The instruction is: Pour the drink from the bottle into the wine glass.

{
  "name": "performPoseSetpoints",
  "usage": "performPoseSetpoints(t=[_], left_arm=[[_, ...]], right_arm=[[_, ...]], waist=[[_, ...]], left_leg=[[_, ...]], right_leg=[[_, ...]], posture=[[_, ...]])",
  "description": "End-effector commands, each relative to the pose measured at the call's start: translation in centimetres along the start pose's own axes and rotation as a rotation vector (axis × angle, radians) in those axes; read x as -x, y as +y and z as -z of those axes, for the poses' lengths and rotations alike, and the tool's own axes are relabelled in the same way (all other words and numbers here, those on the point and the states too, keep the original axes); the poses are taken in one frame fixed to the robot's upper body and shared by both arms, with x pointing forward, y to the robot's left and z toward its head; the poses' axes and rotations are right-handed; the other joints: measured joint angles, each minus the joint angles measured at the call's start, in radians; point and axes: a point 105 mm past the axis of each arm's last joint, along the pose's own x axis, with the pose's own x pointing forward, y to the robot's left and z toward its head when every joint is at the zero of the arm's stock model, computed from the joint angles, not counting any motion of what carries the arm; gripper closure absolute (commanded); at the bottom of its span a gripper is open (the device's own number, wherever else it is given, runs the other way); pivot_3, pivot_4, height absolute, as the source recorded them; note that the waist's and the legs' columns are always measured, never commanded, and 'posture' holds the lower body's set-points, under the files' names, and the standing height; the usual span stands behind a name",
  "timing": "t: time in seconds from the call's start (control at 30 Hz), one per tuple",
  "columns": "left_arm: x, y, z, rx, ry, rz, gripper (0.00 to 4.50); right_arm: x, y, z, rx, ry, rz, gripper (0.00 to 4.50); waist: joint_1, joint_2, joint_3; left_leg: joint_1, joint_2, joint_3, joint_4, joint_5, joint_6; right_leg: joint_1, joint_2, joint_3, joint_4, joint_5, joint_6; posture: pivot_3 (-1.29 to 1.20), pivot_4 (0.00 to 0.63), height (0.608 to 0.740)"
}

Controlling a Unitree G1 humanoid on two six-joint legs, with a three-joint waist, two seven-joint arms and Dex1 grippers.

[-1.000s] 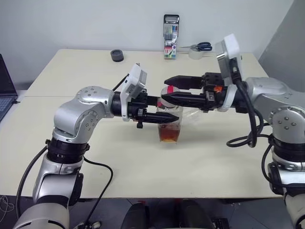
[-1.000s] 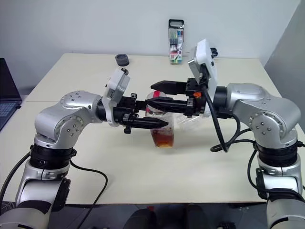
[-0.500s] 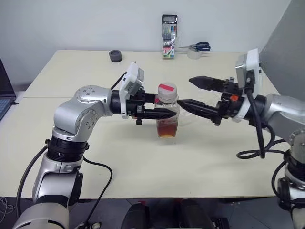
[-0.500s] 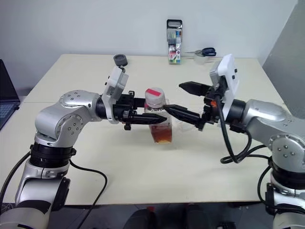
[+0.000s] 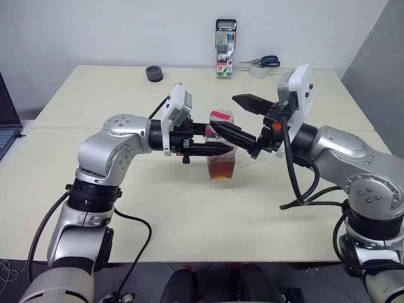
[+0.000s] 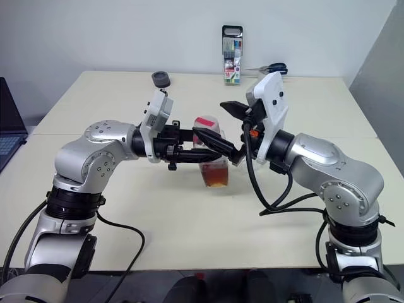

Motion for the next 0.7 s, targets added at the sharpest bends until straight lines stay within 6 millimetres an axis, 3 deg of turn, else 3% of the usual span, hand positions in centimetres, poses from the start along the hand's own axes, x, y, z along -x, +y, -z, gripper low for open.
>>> performPoseSetpoints(t=[0.03,0.33,0.7], left_arm=[[0.0,-0.3,-1.8,-0.076,-0.028,0.015,2.43],[0.1,-0.4,-1.8,-0.074,-0.030,0.013,2.43],[-0.1,-0.5,-1.8,-0.077,-0.031,0.020,2.43]], right_arm=[[0.7,-0.2,-0.8,0.045,-0.026,0.006,0.02],[1.9,-0.2,-0.5,0.040,-0.001,0.001,0.02],[0.9,1.5,-1.2,0.007,-0.036,-0.086,0.02]], waist=[[0.000,0.000,0.000],[-0.001,0.000,0.000],[-0.001,0.000,0.000]], left_leg=[[0.000,0.000,0.000,0.000,0.000,0.000],[0.000,0.000,0.000,0.000,0.000,0.000],[0.000,0.000,0.000,0.000,0.000,0.000]], right_leg=[[0.000,0.000,0.000,0.000,0.000,0.000],[0.000,0.000,0.000,0.000,0.000,0.000],[0.000,0.000,0.000,0.000,0.000,0.000]], posture=[[0.00,0.150,0.740],[0.00,0.150,0.740],[0.00,0.150,0.740]])
